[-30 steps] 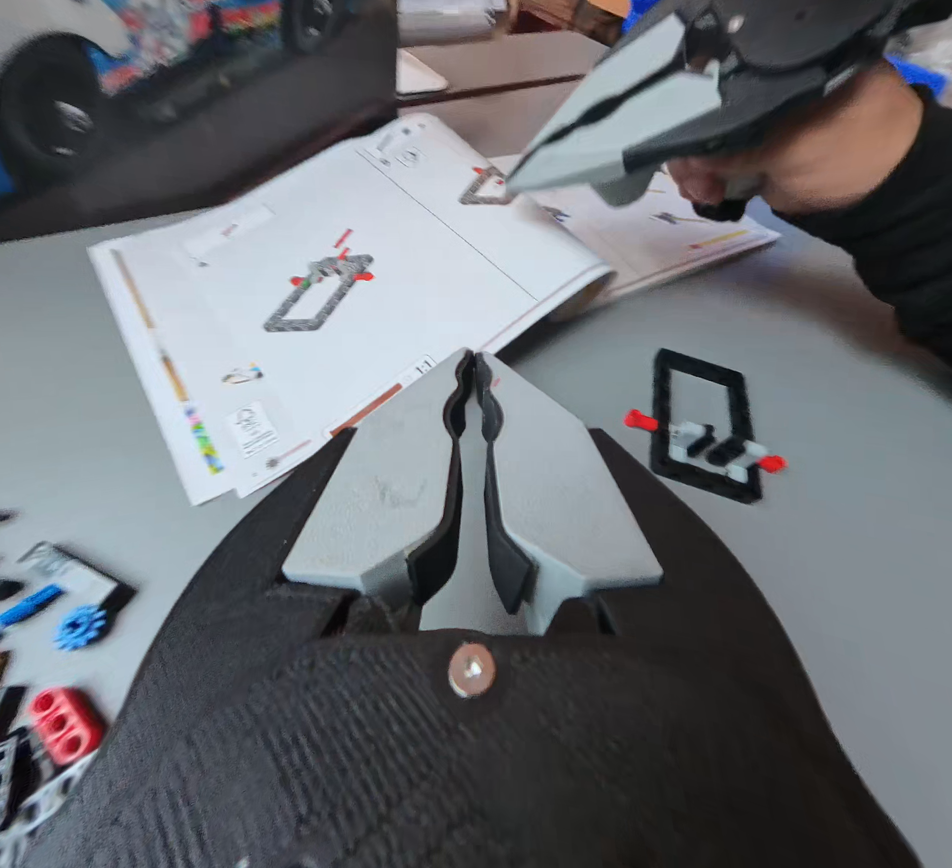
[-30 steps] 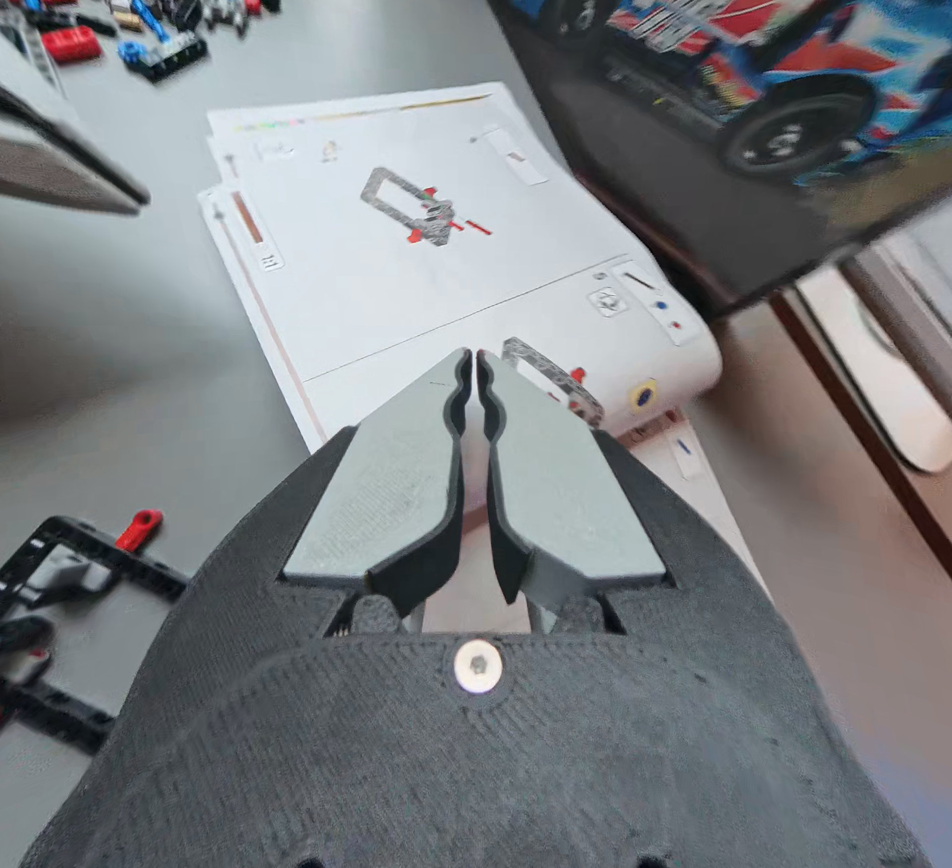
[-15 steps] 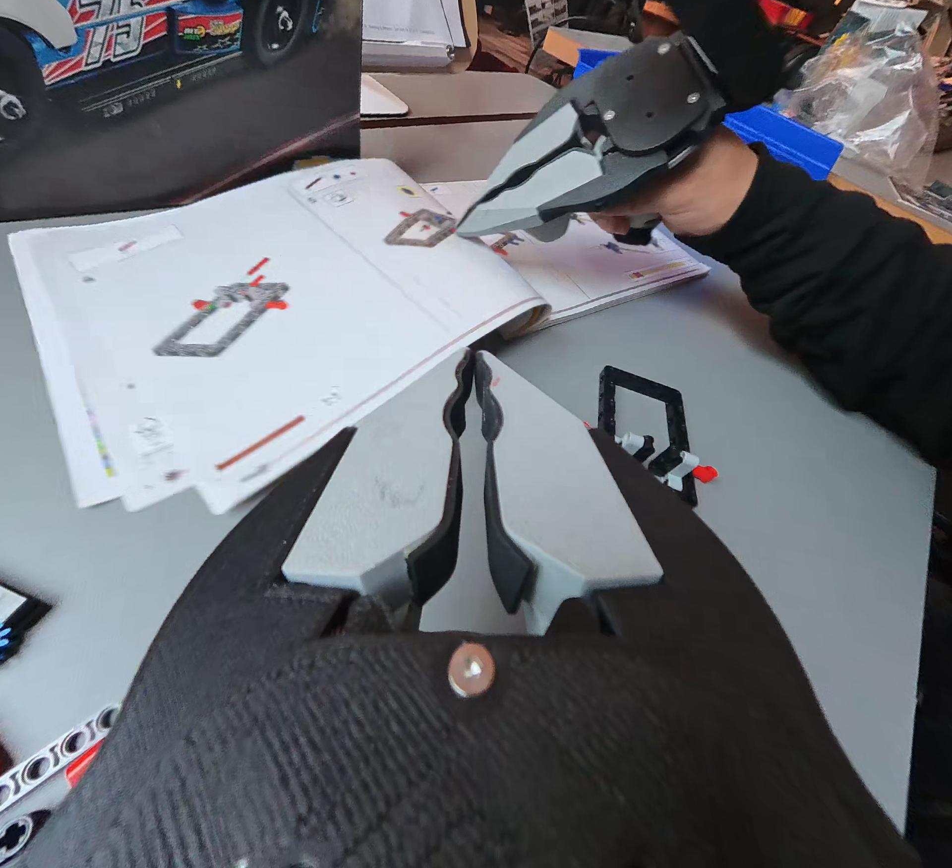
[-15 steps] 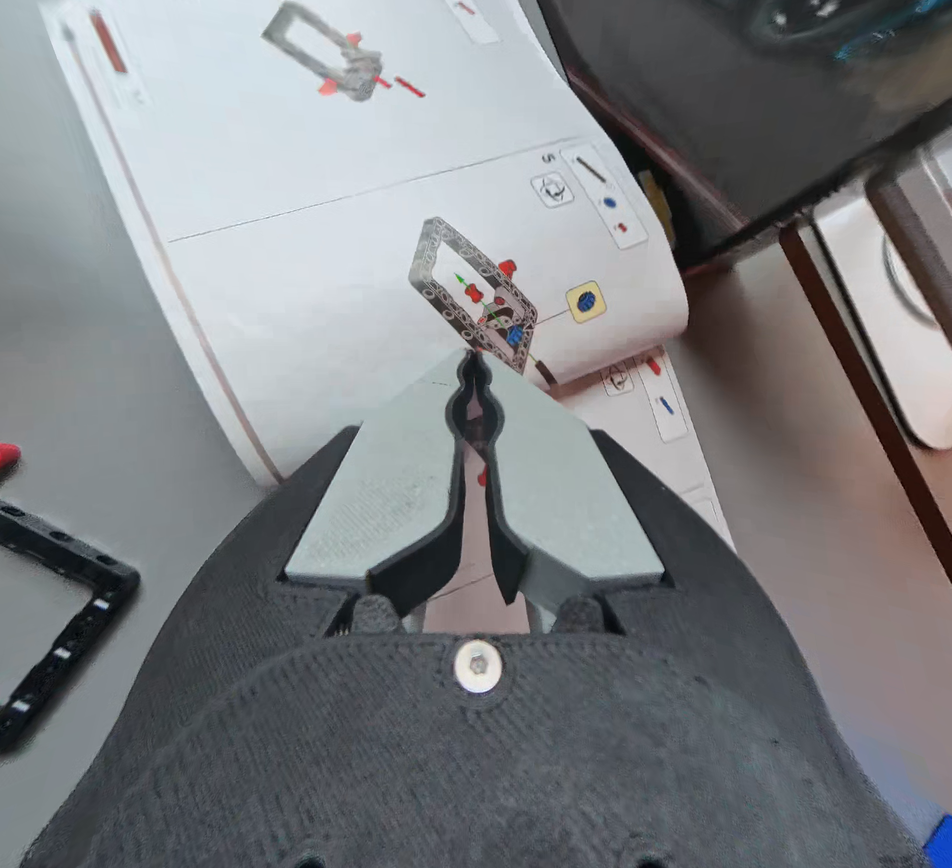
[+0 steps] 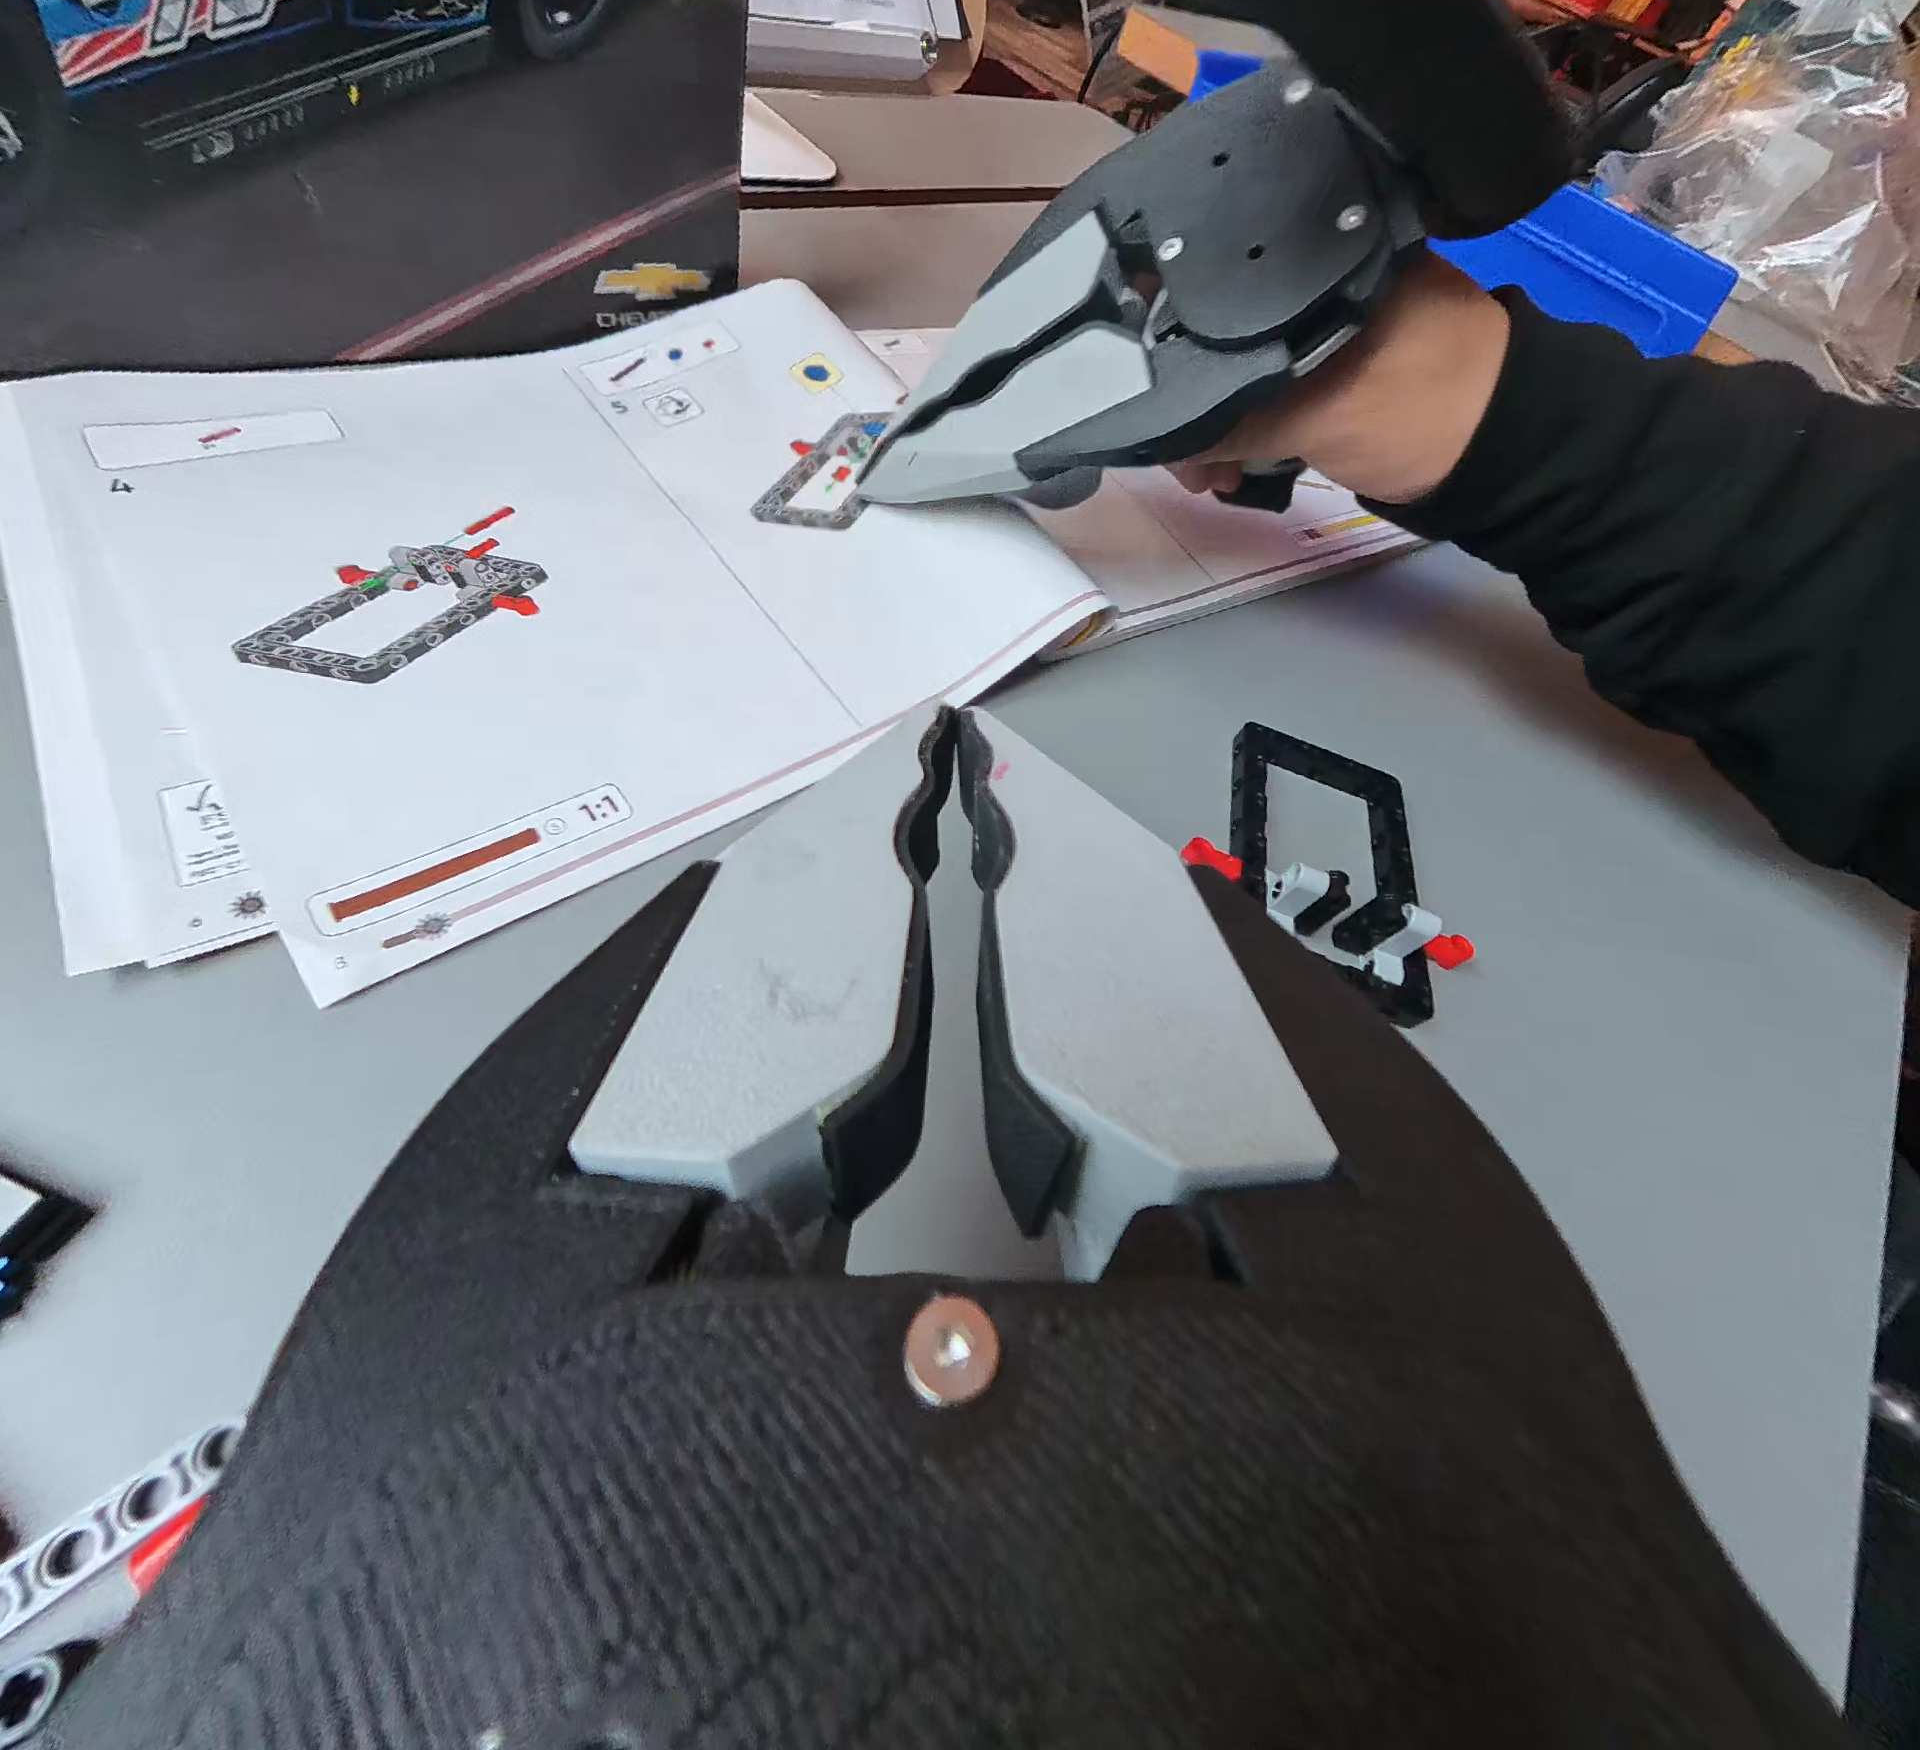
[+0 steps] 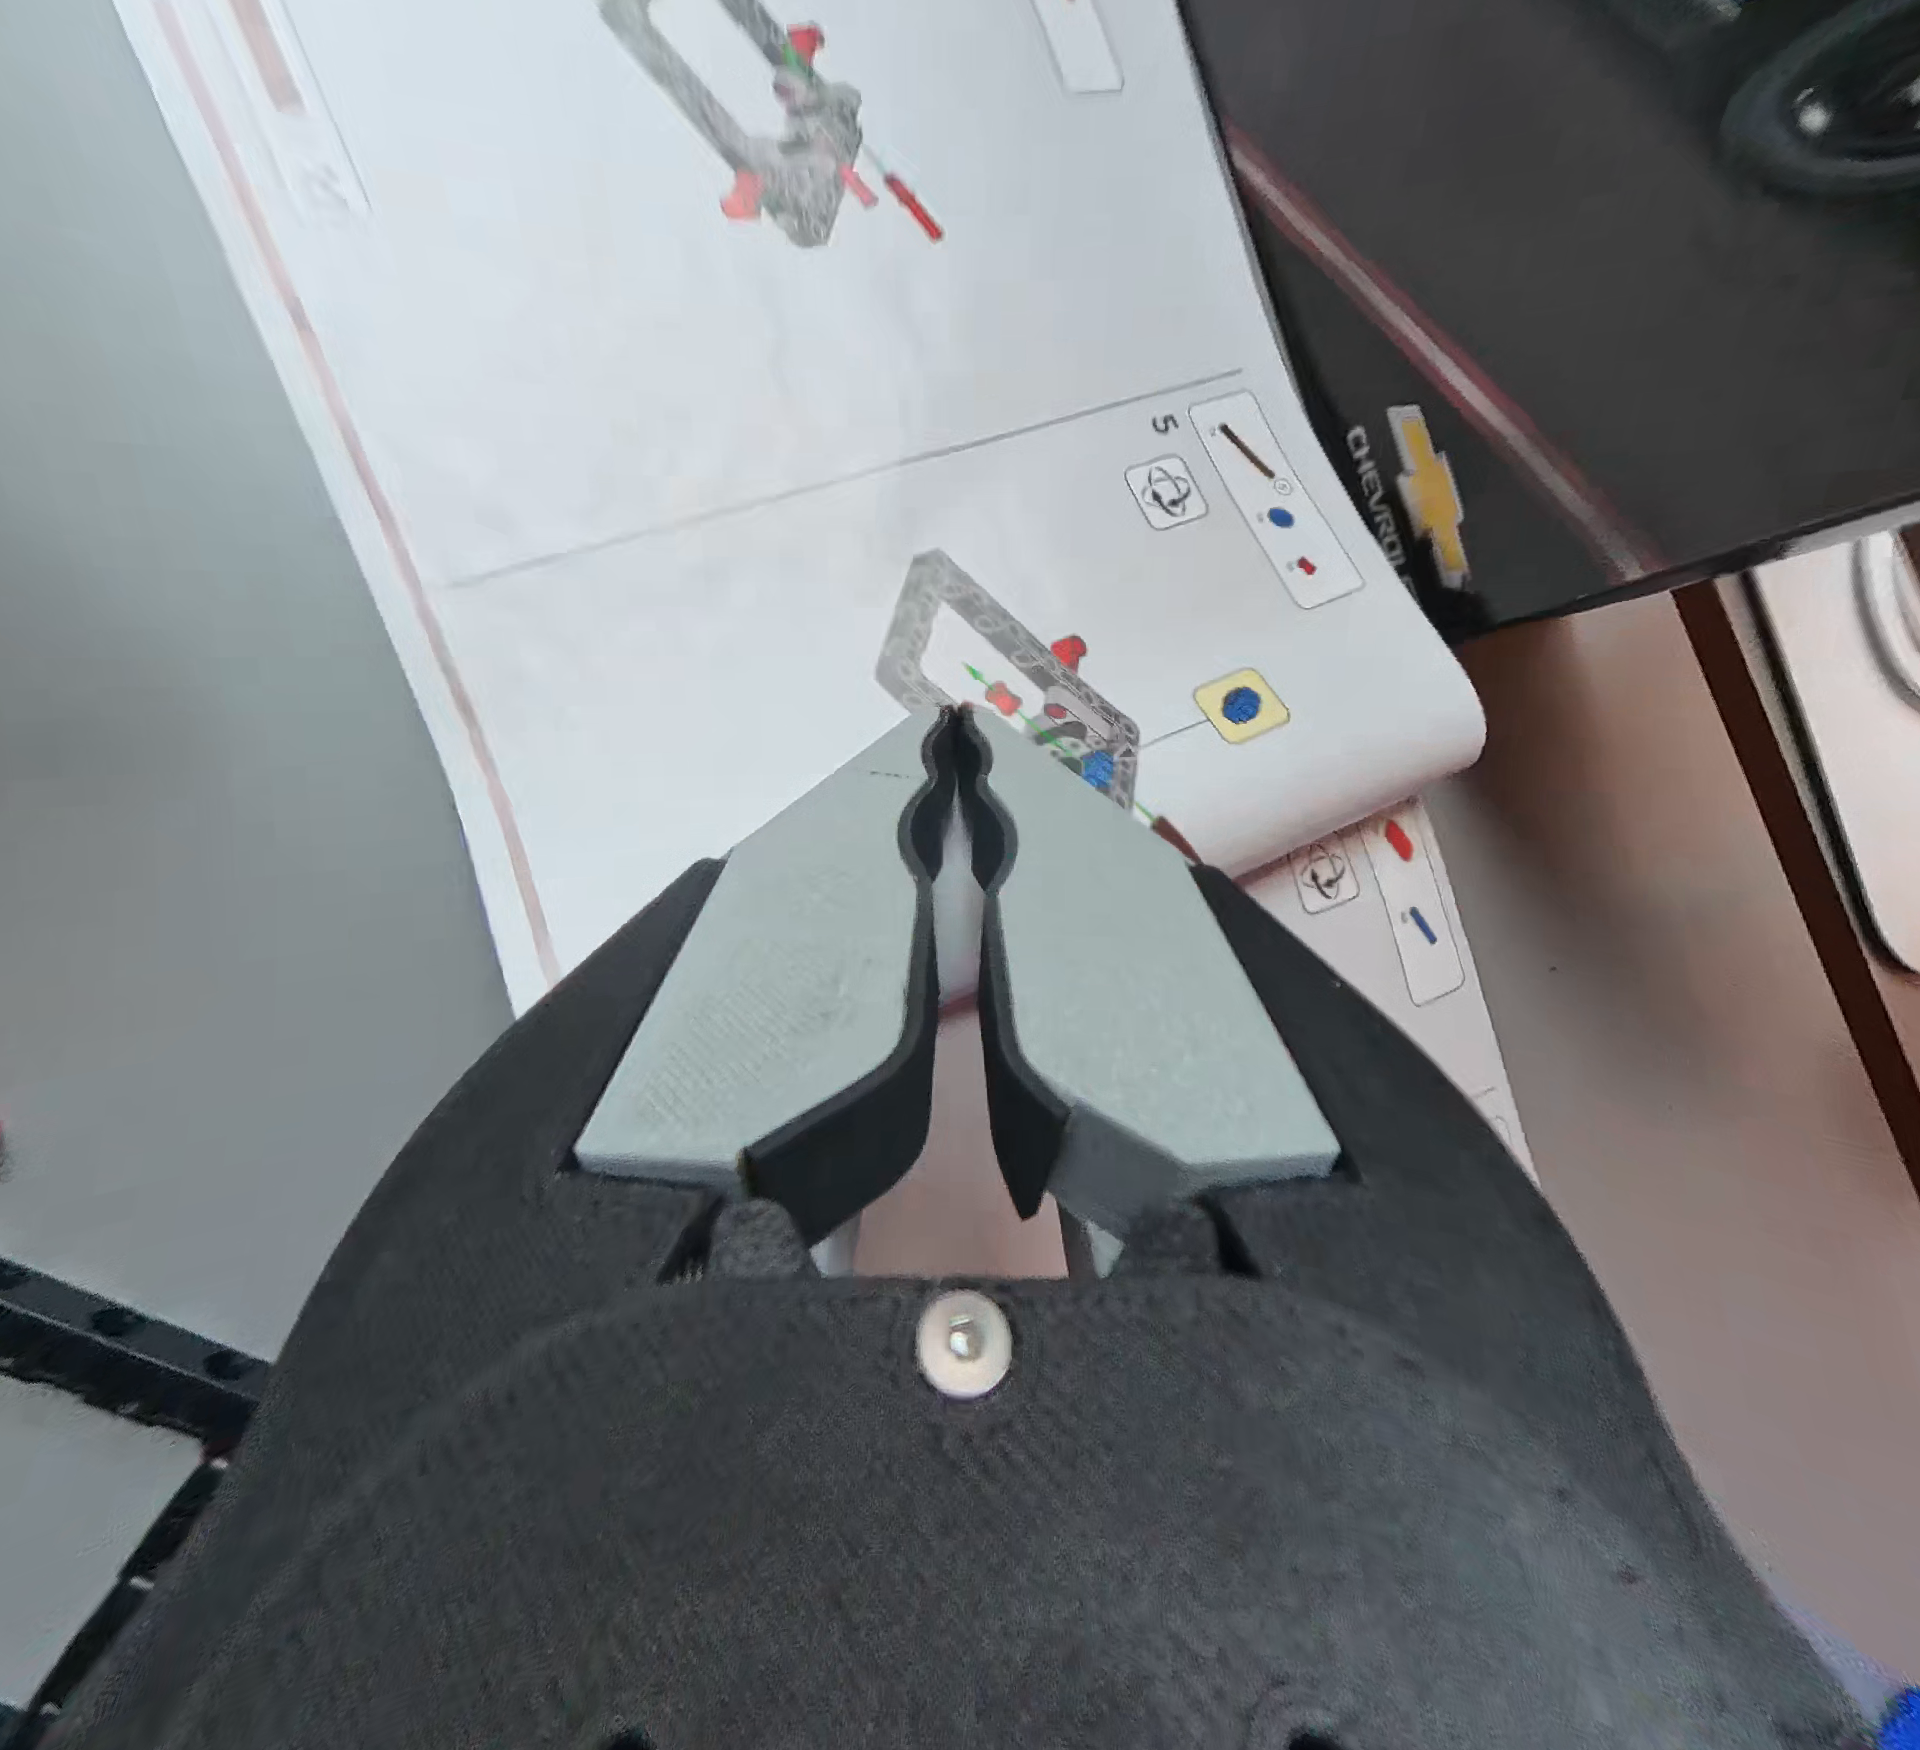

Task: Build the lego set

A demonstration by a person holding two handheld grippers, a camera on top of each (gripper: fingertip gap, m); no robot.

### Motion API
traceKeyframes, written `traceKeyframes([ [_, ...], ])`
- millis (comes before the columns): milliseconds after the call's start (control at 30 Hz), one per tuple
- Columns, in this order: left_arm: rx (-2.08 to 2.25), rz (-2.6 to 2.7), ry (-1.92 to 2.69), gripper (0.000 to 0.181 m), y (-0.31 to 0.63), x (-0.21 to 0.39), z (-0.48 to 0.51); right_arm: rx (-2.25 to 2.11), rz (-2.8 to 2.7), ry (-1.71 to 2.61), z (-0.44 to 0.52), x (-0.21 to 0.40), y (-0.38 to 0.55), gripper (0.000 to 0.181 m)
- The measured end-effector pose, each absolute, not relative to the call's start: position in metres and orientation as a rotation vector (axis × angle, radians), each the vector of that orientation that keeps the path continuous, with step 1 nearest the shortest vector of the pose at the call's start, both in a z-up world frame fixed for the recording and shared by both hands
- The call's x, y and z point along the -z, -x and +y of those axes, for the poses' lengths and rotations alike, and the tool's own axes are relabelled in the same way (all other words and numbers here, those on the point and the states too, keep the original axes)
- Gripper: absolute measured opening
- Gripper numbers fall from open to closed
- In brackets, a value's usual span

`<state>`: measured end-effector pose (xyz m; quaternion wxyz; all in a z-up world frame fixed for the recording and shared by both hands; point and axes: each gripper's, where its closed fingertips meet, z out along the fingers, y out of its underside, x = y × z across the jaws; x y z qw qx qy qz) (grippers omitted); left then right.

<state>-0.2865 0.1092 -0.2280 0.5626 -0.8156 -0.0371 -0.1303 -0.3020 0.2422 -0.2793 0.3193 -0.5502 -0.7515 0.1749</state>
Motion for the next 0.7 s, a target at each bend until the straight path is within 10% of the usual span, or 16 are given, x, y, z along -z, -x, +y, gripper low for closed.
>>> traceKeyframes([
  [233,0.307,-0.057,1.939,0.000,0.285,0.232,0.108,-0.724,-1.729,1.496,0.236,0.223,0.281,0.032],
  [700,0.367,-0.086,1.865,0.018,0.291,0.216,0.103,-1.072,-1.447,1.302,0.234,0.208,0.204,0.039],
])
